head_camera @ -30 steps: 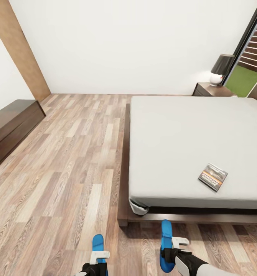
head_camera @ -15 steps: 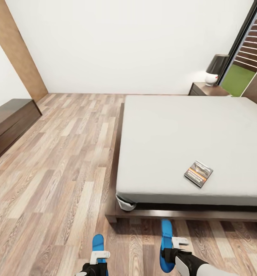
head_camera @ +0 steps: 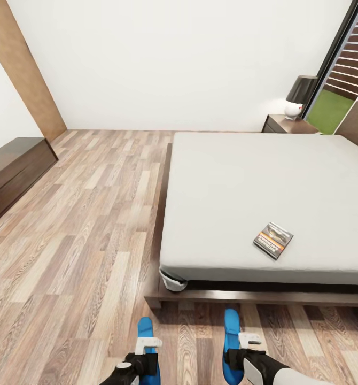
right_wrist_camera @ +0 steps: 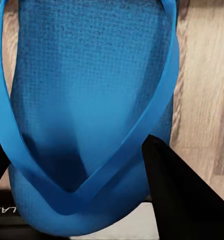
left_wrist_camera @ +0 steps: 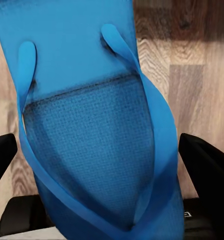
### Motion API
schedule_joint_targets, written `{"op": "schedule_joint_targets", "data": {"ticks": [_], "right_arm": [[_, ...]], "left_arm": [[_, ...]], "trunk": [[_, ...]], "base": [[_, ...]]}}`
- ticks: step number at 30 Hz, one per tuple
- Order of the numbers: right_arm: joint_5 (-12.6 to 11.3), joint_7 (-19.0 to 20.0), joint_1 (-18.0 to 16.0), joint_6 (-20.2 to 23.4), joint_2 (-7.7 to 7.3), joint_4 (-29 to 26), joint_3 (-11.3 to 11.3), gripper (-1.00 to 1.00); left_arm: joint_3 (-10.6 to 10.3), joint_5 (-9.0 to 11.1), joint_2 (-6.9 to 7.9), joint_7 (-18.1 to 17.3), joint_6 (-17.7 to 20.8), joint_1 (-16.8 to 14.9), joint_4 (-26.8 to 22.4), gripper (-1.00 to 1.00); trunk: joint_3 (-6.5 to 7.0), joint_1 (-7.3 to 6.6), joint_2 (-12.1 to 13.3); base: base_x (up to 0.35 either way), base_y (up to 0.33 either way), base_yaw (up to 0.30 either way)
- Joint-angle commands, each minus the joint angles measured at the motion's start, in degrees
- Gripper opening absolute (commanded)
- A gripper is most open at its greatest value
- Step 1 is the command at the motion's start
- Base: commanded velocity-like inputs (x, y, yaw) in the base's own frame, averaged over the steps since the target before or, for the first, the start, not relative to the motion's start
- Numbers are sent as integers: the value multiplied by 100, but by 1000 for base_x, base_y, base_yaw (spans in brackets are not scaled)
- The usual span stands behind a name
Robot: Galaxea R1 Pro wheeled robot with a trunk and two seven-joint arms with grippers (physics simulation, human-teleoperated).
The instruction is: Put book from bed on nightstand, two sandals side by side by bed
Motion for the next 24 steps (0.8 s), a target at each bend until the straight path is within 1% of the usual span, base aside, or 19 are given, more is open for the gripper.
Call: {"op": "schedule_joint_targets", "data": {"ticks": [1, 3, 4, 6, 8, 13, 16, 19, 24], "right_arm": [[33, -41, 1, 218, 3, -17, 52, -100], [140, -58, 3, 423, 12, -19, 53, -100], [160, -64, 2, 478, 16, -19, 52, -100], [218, -81, 1, 787, 42, -71, 48, -100], [245, -93, -6, 1106, 94, -196, 61, -100], [258, -93, -13, 1413, 119, -525, 65, -100], [258, -87, -16, 1426, 120, -553, 63, -100], [252, -70, -16, 1428, 115, -672, 63, -100], [242, -56, -13, 1429, 105, -743, 63, -100]], "left_arm": [[-51, 49, -15, 76, 534, -10, -311, -100], [-59, 41, -29, 106, 1088, -30, -681, -100], [-60, 39, -31, 112, 1195, -47, -745, -100], [-59, 45, -36, 139, 1532, -229, -866, -100], [-58, 37, -34, 176, 1783, -378, -904, -100], [-66, 35, -12, 188, 1865, -440, -921, -100], [-157, 35, -16, 193, 1866, -442, -922, -100], [-318, 41, -20, 202, 1868, -442, -922, -100], [-393, 43, -22, 206, 1871, -443, -922, -100]], "trunk": [[-4, 0, -2], [-4, 0, -2], [-4, 0, -2], [-4, 0, -2], [-4, 0, -2], [-4, 0, -2], [-4, 0, -2], [-4, 0, -2], [-2, 0, -2]], "base": [[0, 0, 0], [0, 0, 0], [0, 0, 0], [0, 0, 0], [0, 0, 0], [0, 0, 0], [0, -39, 0], [0, -197, 0], [0, -270, -26]]}}
